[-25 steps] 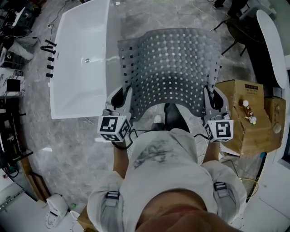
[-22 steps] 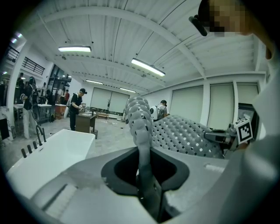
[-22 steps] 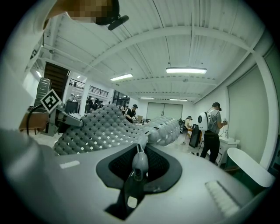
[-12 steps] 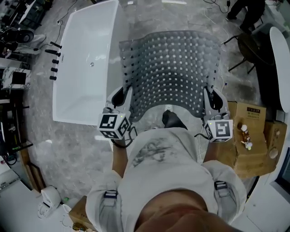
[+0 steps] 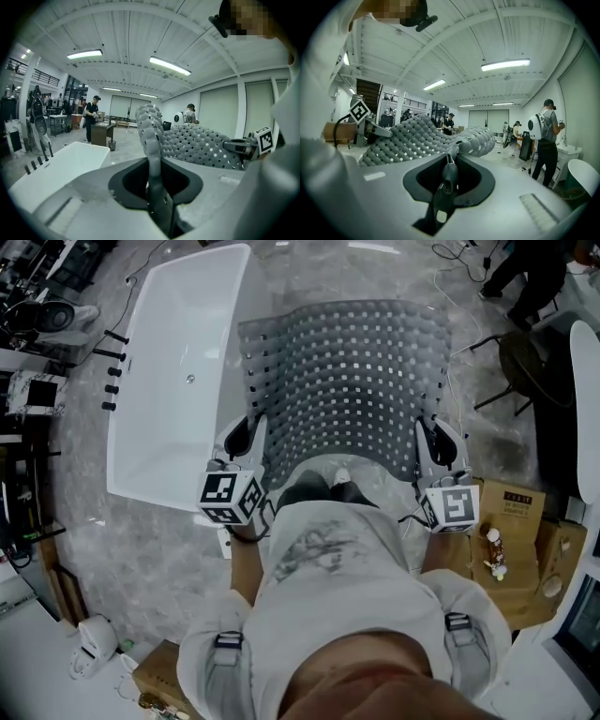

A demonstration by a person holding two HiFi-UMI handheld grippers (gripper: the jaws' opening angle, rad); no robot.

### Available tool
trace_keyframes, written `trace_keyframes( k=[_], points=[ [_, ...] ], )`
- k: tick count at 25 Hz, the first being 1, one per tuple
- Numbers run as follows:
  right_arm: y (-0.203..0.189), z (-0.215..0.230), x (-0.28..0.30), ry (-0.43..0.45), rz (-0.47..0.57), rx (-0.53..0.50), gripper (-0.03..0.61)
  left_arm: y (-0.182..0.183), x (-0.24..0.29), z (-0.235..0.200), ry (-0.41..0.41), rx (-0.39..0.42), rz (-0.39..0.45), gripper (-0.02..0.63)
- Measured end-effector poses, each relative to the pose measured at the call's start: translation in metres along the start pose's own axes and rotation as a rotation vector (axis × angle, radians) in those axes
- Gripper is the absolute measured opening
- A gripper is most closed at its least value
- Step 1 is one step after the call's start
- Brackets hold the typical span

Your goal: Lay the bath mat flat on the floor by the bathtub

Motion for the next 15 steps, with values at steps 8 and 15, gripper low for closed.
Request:
trace_keyframes(
  k=[8,15],
  points=[
    [-0.016,0.000,0.028,-0.018,0.015,-0.011,0.048,-0.007,0.025,-0.019,-0.013,0.017,0.017,0.074],
    [-0.004,0.001,0.031,-0.078,0.001,-0.021,0.048,0.004,0.041,-0.026,-0.062,0.020,0.016,0.074]
  ],
)
Point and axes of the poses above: the fingertips, and each gripper's own axes: x forward along the fingers, z to its right, y out of its top, the point moved 5 cm from there along -x, backward along the fingers, and after that the axes turned 11 degrees about z, right-handed, at the moved point
